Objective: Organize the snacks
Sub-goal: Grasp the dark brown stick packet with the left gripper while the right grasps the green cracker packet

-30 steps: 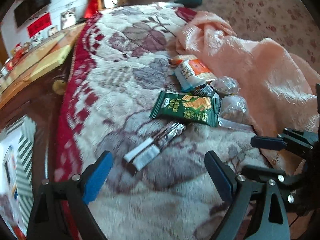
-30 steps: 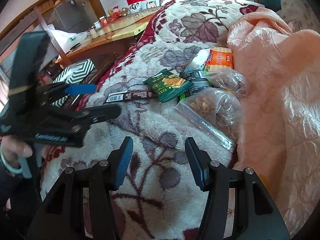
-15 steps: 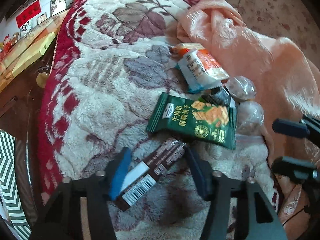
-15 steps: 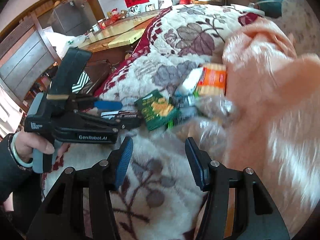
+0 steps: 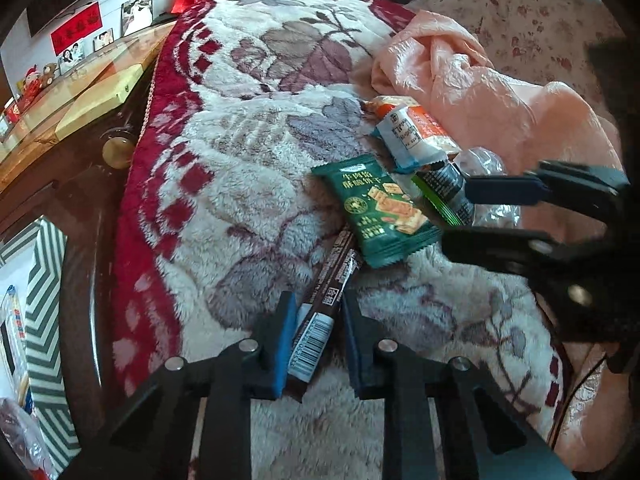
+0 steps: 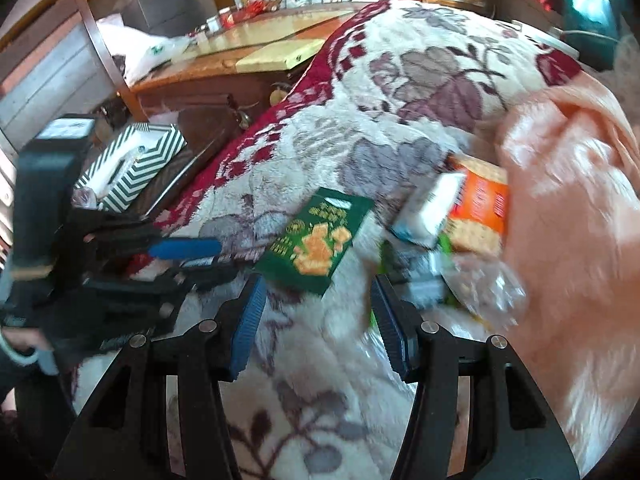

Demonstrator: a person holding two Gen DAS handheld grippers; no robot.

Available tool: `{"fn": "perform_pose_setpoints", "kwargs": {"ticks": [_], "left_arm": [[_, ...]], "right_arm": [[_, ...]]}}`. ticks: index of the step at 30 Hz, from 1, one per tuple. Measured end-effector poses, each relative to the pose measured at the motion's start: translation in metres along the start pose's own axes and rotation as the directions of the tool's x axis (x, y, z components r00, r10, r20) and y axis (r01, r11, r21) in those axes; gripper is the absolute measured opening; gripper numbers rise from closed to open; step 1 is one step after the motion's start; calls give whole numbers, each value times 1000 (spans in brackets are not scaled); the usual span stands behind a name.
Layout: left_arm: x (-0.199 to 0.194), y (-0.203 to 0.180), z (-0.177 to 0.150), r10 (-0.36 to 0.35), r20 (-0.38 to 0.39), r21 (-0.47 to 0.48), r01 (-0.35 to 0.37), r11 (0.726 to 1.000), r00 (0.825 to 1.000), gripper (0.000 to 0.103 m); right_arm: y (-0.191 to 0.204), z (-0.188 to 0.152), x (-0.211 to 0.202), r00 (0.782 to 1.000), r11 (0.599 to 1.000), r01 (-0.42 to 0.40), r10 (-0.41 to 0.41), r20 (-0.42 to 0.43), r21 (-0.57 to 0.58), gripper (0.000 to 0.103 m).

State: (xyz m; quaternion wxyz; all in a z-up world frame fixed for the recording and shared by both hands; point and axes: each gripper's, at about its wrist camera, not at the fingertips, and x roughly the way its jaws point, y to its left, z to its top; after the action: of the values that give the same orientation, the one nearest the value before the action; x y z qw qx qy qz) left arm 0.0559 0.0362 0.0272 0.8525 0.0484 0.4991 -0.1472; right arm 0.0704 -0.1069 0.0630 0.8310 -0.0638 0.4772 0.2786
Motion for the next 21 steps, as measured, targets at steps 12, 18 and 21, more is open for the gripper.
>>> {"fn": "perform_pose_setpoints", "kwargs": {"ticks": [12,18,21], "left_arm": [[-18,6,-22,35,-12,-42,-35,998,999,24],[-22,2,-30,53,-10,-45,-53,998,999,24],[-25,4,-33,52,-10,-54,-53,997,999,24]], "right_arm": [[-5,19,50,992,959,-80,103,-71,272,59],[6,33,69,994,963,-34,61,-94,269,59],[9,43,68,991,989,94,-82,-103,114,59]]}}
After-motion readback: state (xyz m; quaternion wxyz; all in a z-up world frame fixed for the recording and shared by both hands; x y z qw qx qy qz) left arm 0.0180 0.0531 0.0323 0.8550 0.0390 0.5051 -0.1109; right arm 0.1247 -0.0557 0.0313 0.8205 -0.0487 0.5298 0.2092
